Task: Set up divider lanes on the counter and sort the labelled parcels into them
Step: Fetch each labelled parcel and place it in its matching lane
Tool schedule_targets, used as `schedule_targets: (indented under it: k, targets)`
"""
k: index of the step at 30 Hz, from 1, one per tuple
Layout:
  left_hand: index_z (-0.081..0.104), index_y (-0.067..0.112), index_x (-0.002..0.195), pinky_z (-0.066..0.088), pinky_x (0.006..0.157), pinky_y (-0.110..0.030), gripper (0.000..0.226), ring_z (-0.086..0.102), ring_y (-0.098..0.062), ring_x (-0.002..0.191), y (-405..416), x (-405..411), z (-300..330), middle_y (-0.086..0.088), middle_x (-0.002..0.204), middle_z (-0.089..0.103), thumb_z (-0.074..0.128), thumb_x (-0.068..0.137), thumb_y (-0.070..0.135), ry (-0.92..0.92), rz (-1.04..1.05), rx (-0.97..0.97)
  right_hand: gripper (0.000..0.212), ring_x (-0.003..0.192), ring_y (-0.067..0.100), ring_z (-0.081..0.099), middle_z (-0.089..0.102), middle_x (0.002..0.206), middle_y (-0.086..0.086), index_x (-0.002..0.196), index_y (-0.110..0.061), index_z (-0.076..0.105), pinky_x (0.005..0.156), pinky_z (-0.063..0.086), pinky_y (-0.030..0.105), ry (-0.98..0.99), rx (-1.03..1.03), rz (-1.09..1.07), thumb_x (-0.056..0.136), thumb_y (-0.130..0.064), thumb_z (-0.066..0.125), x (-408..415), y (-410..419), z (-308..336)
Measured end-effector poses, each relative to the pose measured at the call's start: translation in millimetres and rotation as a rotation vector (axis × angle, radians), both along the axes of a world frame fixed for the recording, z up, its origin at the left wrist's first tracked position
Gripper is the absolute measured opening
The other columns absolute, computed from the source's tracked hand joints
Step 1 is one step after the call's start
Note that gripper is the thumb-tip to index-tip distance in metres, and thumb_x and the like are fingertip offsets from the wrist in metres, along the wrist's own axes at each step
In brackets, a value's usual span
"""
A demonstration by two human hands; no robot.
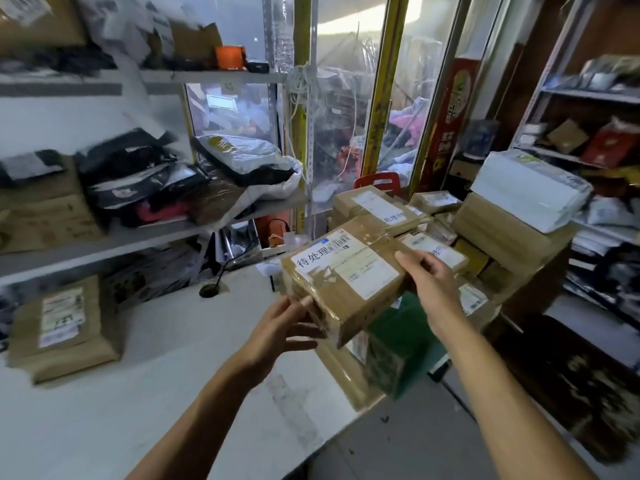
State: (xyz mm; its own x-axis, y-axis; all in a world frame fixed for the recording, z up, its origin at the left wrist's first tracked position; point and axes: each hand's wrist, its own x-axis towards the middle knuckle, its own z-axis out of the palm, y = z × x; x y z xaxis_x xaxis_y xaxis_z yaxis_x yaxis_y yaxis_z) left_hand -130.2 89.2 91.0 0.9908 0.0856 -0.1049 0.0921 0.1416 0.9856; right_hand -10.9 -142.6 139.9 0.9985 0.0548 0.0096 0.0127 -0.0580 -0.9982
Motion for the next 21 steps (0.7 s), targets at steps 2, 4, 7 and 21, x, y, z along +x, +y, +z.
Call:
schedule_targets:
  k: [2,4,7,21]
  targets:
    - [0.055,0.004,0.117,0.058,0.09,-0.049,0.053,0.074,-0.035,0.099,-13,14,-1,-0.017,0.106,0.075,0.058,0.087,0.048,0.006,-0.033,0.037,0.029,0.104,0.018,0.069,0.075,0.107,-0.002,0.11,-0.022,0.069,0.085,0.057,0.032,0.005,-0.026,-0.028,0.092,-0.044,0.07,6,-15,2]
    - [0.057,0.006,0.119,0.059,0.09,-0.046,0.053,0.074,-0.032,0.101,-23,28,-2,-0.013,0.106,0.076,0.056,0.088,0.049,0.008,-0.063,0.076,0.035,0.108,0.019,0.067,0.072,0.112,-0.002,0.117,-0.023,0.067,0.091,0.056,0.038,-0.006,-0.076,-0.065,0.093,-0.049,0.068,12,-29,4]
    - [0.065,0.01,0.114,0.059,0.086,-0.038,0.052,0.073,-0.024,0.097,-33,45,-5,-0.006,0.103,0.076,0.056,0.089,0.054,0.006,-0.113,0.172,0.049,0.125,0.016,0.055,0.06,0.134,-0.008,0.138,-0.028,0.056,0.106,0.048,0.043,-0.043,-0.205,-0.095,0.095,-0.051,0.063,19,-41,4]
    - [0.068,0.009,0.096,0.054,0.073,-0.026,0.056,0.065,-0.014,0.079,-47,57,-23,-0.002,0.089,0.071,0.063,0.08,0.063,-0.047,-0.117,0.343,0.046,0.125,0.004,0.033,0.044,0.142,-0.007,0.137,-0.031,0.054,0.093,0.037,0.029,-0.285,-0.496,-0.105,0.093,-0.031,0.069,18,-32,-16]
